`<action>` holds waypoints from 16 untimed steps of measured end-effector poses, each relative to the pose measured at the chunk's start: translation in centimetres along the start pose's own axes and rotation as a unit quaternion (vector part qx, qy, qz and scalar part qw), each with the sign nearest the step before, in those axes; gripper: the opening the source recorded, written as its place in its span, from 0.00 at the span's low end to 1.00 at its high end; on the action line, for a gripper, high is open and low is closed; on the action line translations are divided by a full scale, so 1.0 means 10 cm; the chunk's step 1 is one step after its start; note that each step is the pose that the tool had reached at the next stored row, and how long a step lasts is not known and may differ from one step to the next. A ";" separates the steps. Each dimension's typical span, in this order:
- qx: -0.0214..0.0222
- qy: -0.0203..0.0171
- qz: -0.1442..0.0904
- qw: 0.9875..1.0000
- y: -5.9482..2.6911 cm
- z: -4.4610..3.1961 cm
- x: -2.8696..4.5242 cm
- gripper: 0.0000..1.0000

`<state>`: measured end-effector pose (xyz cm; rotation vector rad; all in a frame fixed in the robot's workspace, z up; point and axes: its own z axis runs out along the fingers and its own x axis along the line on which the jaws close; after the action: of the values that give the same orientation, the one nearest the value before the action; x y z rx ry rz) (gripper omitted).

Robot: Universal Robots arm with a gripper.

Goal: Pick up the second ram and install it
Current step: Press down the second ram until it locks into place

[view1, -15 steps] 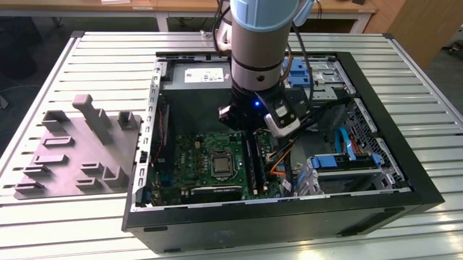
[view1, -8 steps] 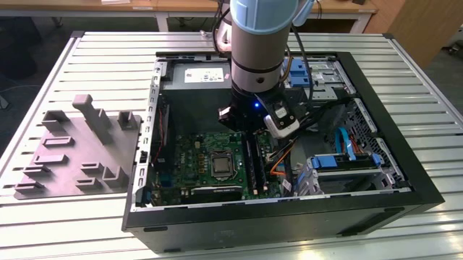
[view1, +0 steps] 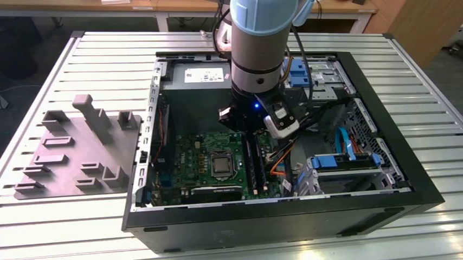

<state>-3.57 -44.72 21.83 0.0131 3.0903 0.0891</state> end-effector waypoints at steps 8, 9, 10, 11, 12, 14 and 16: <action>0.000 0.000 0.000 1.000 -0.001 0.009 0.000 0.10; 0.000 0.000 0.000 1.000 -0.001 0.008 0.000 0.10; 0.000 0.000 0.000 1.000 0.000 0.004 0.000 0.10; -0.001 0.000 0.000 1.000 0.001 -0.004 -0.001 0.10; -0.001 0.000 0.000 1.000 0.003 -0.015 -0.002 0.10; 0.000 0.000 0.000 1.000 0.004 -0.058 -0.003 0.10; 0.000 0.000 0.000 1.000 0.006 -0.106 -0.006 0.10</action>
<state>-3.57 -44.71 22.89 0.0131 3.0901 0.0891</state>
